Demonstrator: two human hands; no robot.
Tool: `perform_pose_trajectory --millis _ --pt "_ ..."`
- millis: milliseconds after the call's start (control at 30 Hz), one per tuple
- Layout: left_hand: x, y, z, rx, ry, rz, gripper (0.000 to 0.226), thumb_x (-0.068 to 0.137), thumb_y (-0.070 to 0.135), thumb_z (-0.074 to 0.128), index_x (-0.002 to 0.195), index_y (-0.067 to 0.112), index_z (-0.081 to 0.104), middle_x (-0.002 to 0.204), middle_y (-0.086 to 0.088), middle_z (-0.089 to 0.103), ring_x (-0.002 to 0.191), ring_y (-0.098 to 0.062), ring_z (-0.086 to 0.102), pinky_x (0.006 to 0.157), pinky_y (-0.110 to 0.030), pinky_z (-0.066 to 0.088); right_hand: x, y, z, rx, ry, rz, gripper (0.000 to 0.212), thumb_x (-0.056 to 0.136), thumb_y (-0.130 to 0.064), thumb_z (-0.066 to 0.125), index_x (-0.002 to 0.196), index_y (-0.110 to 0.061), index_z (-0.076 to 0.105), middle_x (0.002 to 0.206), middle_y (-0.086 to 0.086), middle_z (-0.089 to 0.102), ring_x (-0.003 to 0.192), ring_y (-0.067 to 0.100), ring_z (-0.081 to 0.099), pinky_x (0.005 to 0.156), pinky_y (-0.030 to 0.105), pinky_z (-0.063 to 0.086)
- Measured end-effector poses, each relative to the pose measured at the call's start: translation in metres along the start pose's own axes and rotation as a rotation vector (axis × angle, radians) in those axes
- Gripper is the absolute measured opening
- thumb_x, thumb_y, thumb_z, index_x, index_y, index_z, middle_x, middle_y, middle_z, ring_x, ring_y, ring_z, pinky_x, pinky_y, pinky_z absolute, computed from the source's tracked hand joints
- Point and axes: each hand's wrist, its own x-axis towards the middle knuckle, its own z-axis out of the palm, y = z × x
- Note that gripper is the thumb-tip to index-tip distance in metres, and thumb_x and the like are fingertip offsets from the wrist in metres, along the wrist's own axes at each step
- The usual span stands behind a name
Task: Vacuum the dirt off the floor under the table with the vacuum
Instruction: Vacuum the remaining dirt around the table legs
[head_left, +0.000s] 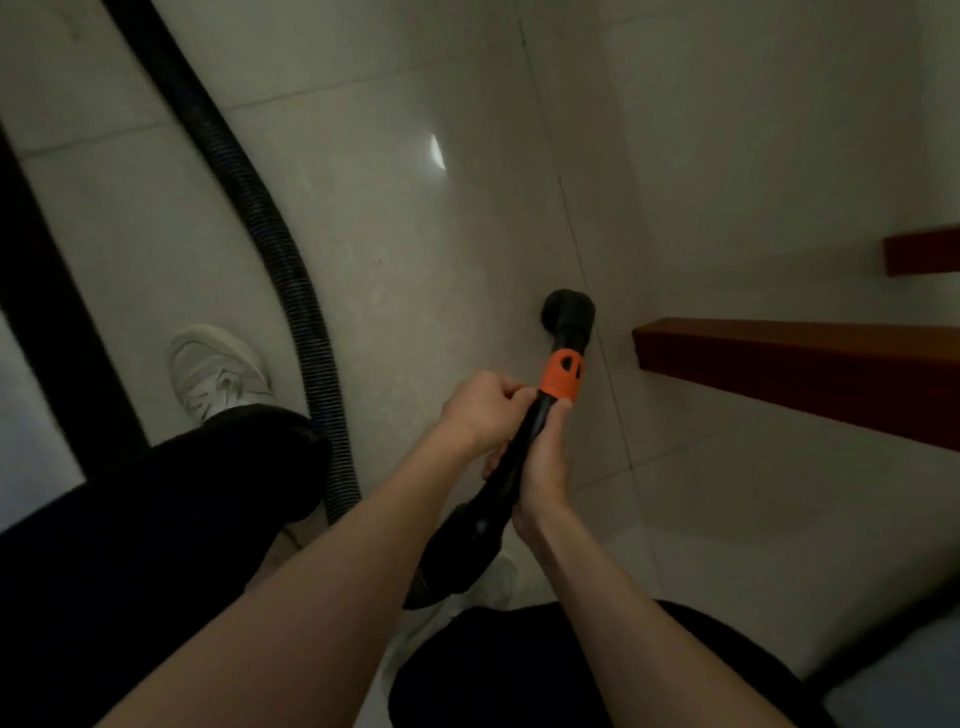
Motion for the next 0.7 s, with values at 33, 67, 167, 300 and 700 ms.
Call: perform_pose_trajectory --millis 33,67,167,300,700 --pt "-0.007 -0.004 -0.003 -0.05 0.048 -0.014 0.029 0.096 0.025 0.047 0.11 0.011 0.068 0.106 -0.014 0.069 0.102 -0.027 0.063 0.081 -0.028 0.046 0.0 -0.004 0.001 -0.088 -0.026 -0.025 0.057 0.097 -0.054 0.033 0.075 -0.006 0.053 0.037 0.003 0.048 0.03 0.016 0.046 0.034 0.019 0.037" --pt "-0.012 -0.011 -0.004 -0.112 0.098 -0.032 0.029 0.097 0.023 0.046 0.107 0.008 0.068 0.105 -0.015 0.069 0.101 -0.027 0.063 0.08 -0.027 0.045 0.0 -0.008 0.004 -0.19 -0.063 -0.061 0.057 0.098 -0.052 0.033 0.071 -0.007 0.053 0.038 0.004 0.048 0.03 0.015 0.047 0.035 0.02 0.038" --pt "-0.023 -0.04 -0.012 -0.307 0.259 -0.14 0.029 0.098 0.026 0.042 0.084 0.017 0.066 0.104 -0.017 0.068 0.103 -0.027 0.062 0.089 -0.032 0.045 0.0 -0.021 0.023 -0.506 -0.231 -0.189 0.05 0.099 -0.048 0.036 0.068 -0.012 0.051 0.045 0.007 0.048 0.032 0.017 0.047 0.037 0.022 0.039" --pt "-0.027 -0.056 -0.034 -0.572 0.378 -0.21 0.038 0.102 0.028 0.034 0.113 0.008 0.064 0.104 -0.012 0.066 0.096 -0.019 0.059 0.082 -0.031 0.049 0.001 -0.015 0.054 -0.815 -0.419 -0.327 0.045 0.096 -0.05 0.04 0.074 -0.015 0.056 0.048 0.003 0.053 0.038 0.019 0.051 0.043 0.028 0.044" --pt "0.004 -0.022 -0.055 -0.823 0.259 -0.255 0.036 0.102 0.028 0.03 0.119 0.012 0.058 0.11 -0.007 0.061 0.092 -0.018 0.051 0.066 -0.026 0.038 0.0 -0.03 0.065 -0.63 -0.249 -0.255 0.046 0.099 -0.047 0.036 0.071 -0.015 0.055 0.048 0.008 0.049 0.037 0.02 0.047 0.042 0.028 0.042"
